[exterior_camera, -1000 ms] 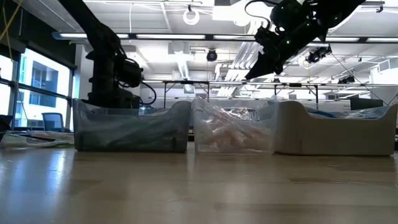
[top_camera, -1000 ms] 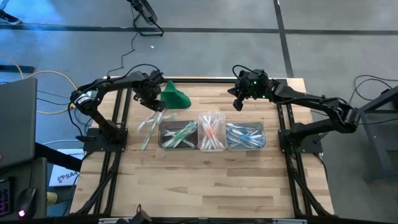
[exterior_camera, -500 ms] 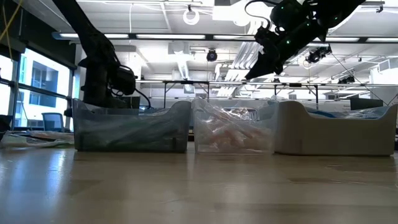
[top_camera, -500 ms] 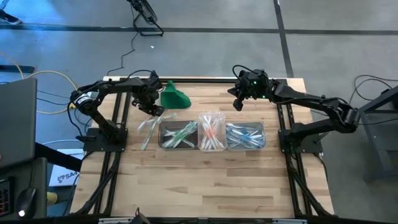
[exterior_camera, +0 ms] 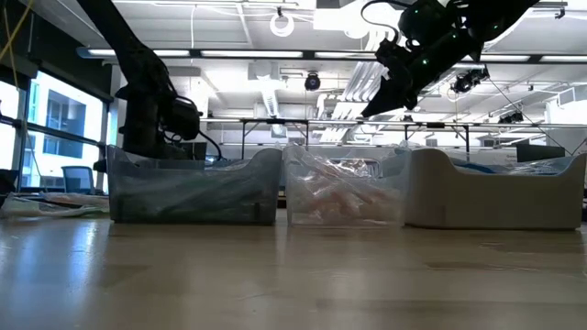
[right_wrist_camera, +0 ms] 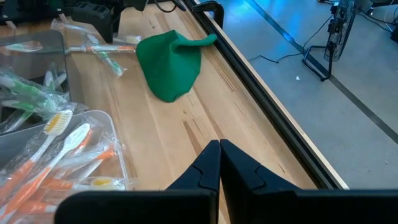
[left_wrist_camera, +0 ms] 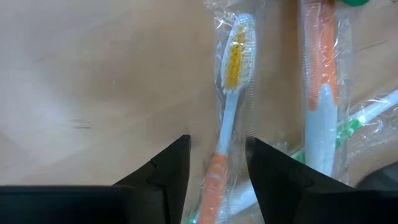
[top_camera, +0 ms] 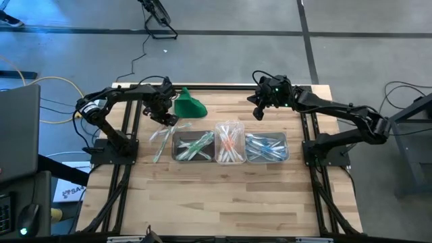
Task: Pick & Place Toothbrushes
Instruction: Put the orange toothbrush into the transparent bin
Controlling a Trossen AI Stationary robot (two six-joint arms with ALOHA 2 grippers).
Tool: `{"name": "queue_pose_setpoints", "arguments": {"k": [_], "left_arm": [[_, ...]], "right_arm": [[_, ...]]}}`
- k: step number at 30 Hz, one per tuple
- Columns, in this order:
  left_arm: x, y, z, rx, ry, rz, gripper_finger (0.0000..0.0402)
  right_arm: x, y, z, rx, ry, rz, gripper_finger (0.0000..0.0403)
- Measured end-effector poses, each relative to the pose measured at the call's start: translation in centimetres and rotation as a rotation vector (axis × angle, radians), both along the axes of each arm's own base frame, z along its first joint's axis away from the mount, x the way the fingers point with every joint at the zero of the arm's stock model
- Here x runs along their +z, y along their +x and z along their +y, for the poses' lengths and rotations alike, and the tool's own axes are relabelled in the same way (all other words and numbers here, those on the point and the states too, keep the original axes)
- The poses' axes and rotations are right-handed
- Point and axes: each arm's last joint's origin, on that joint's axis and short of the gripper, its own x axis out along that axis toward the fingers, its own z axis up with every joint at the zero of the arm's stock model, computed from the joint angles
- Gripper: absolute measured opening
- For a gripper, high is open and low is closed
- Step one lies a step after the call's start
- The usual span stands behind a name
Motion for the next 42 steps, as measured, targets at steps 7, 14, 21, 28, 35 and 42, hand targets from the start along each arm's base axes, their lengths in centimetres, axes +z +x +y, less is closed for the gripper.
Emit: {"name": "queue_pose_setpoints", "arguments": {"k": [7, 14, 21, 28, 35, 42], "left_arm": [[-0.1, -0.1, 0.0, 0.001, 0.008, 0.014, 0.0090], [-0.1, -0.1, 0.0, -0.001, 0.007, 0.018, 0.0045], [0.3, 0.1, 0.2, -0.035, 0.004, 0.015, 0.0014], [3.3, 1.2, 1.6, -0.116, 0.077, -0.001, 0.0012], [8.8, 2.9, 3.5, -0.211, 0.192, -0.070, 0.0011], [15.5, 4.3, 5.1, -0.286, 0.395, -0.192, 0.0011]], "right_arm": [[0.0, 0.0, 0.0, 0.000, 0.000, 0.000, 0.0002], [0.0, 0.0, 0.0, 0.000, 0.000, 0.000, 0.0002], [0.0, 0.0, 0.0, 0.003, -0.009, 0.004, 0.0002], [0.0, 0.0, 0.0, 0.009, -0.019, 0.008, 0.0002], [0.0, 0.0, 0.0, 0.029, -0.050, 0.022, 0.0002], [0.1, 0.0, 0.0, 0.030, -0.056, 0.016, 0.0002]]}}
